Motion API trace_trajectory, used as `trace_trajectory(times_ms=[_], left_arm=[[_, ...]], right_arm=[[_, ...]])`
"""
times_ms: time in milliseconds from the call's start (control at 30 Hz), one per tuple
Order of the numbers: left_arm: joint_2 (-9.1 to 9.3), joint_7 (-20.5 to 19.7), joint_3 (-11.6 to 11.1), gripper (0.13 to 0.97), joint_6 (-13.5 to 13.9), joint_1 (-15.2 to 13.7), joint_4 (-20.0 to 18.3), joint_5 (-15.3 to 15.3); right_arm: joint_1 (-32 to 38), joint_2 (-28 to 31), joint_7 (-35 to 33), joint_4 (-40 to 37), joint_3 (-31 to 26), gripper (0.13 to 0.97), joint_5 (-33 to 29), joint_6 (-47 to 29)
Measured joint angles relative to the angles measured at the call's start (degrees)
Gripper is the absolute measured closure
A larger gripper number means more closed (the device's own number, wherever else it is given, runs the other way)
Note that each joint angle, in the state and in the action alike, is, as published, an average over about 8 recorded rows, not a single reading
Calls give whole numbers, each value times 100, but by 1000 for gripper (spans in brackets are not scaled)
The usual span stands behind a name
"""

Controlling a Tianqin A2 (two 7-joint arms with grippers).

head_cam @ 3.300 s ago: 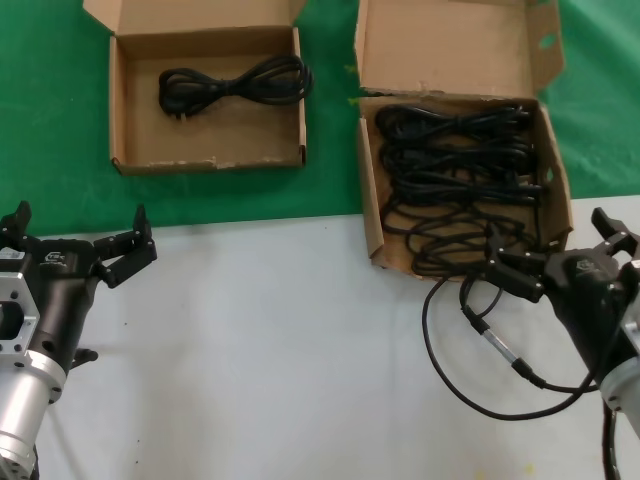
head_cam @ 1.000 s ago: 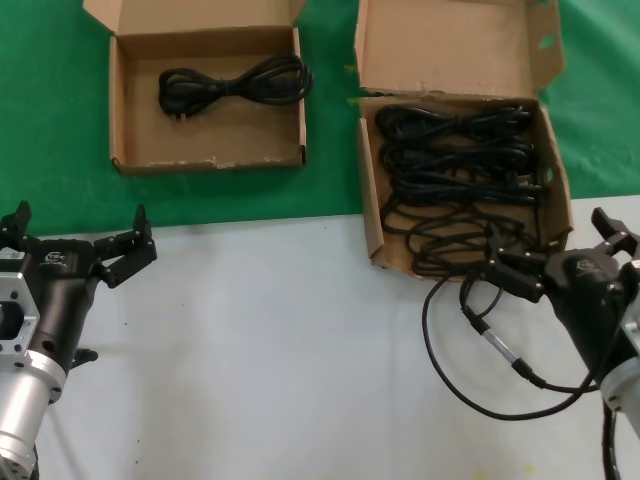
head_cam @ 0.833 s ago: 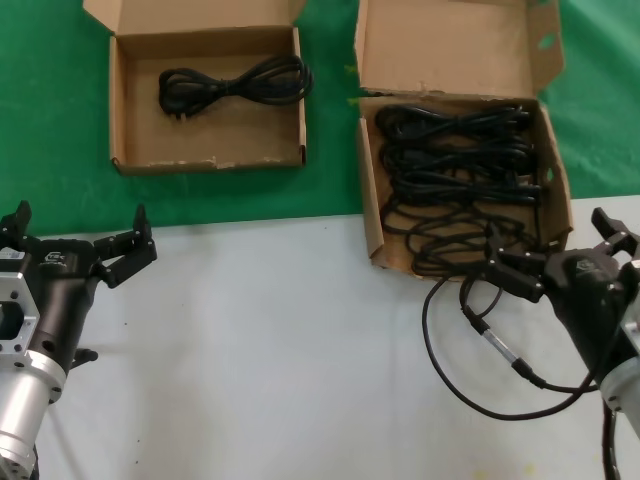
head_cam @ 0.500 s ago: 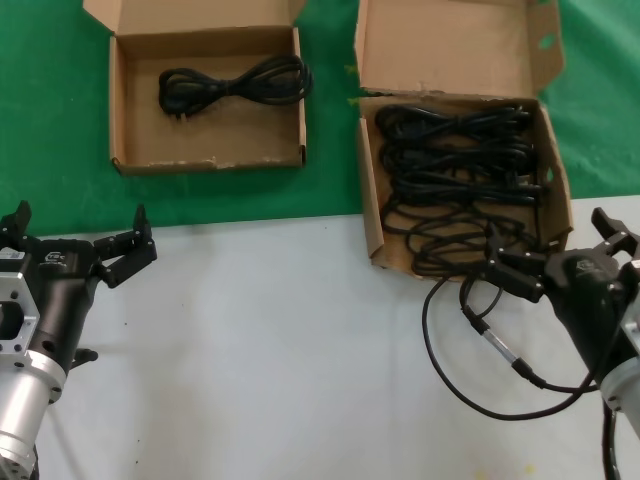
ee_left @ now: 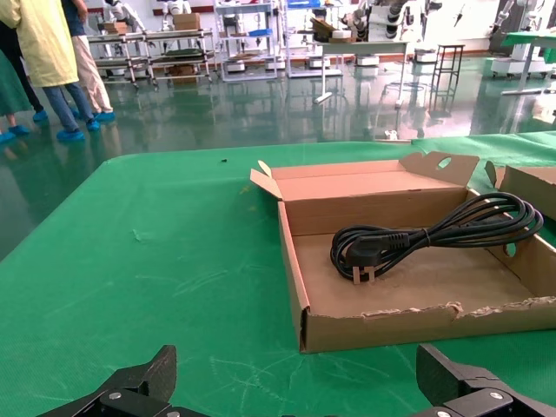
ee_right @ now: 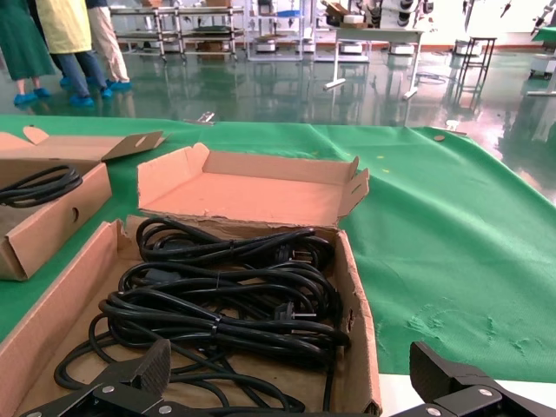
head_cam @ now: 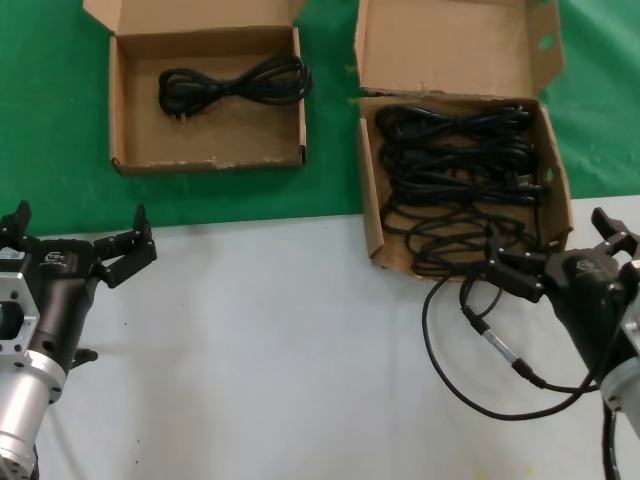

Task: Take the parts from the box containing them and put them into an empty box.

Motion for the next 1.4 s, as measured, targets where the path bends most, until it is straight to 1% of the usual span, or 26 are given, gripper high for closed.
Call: trace_trajectory(times_ms=[1400], left_arm=[[0,0,0,132,0,0,0,0]], right_arm=[[0,0,0,0,0,129,0,0]])
